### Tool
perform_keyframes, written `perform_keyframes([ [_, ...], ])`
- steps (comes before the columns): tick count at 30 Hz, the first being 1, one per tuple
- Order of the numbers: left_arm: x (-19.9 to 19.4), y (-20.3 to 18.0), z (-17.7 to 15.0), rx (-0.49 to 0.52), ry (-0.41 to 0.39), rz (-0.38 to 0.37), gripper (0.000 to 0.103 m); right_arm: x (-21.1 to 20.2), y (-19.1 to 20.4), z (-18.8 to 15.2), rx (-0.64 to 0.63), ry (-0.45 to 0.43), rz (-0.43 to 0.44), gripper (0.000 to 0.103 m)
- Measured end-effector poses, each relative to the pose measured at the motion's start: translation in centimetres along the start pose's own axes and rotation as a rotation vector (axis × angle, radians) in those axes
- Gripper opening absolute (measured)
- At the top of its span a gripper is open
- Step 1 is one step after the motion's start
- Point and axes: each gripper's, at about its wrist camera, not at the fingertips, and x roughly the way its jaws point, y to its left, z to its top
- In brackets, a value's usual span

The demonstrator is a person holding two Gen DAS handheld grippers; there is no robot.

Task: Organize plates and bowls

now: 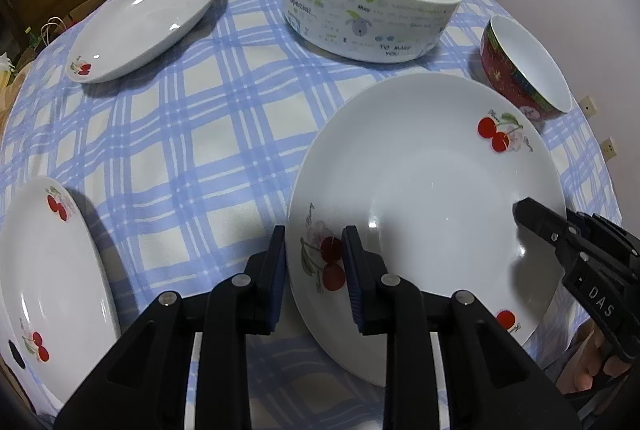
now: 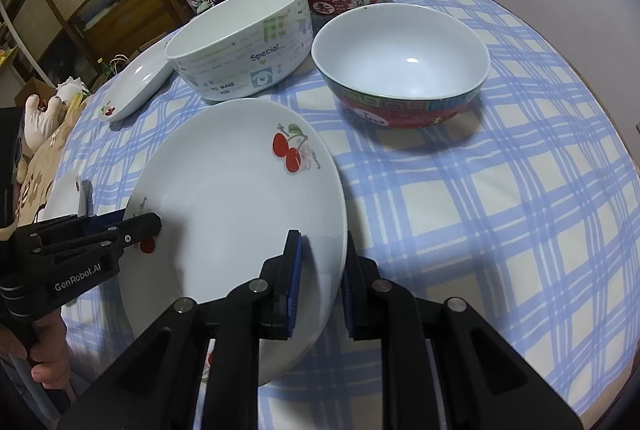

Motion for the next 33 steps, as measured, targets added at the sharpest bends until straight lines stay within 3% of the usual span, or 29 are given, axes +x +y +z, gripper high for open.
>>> perform_keyframes([
  [8,-0.2,0.3,-0.4,-0.003,0.018,-0.009,0.028,-0.3,0.3,0.0,-0.012,0.002,-0.034,0.02],
  [15,-2.7,2.2,-0.7,-0.009,0.011,0.021,0.029,-1.7,0.7,0.5,-0.024,-0.024,-0.057,0.022],
  [20,-5.3,3.3,-1.3,0.039,-0.021,0.116,0.03,-2.8,1.4,0.8,-0.04,-0.046,-0.073,0.028],
  [25,-7.9,5.8,-1.3,-0.016,-0.048,0.139,0.036,-4.4,2.4,1.0,-0.053,-0.086,-0.029,0.03],
  [27,-9.2,7.0,-1.4,-0.049,-0.069,0.157,0.037,-5.5,3.5,1.3,-0.089,-0.122,0.011,0.037],
  [29,-10.2,8.1,-1.6,-0.069,-0.08,0.165,0.037,-6.1,4.8,1.4,-0.118,-0.151,0.028,0.058],
  [33,-12.3,10.3,-2.0,-0.118,-0.106,0.182,0.055,-7.1,8.3,1.9,-0.185,-0.189,0.073,0.066],
])
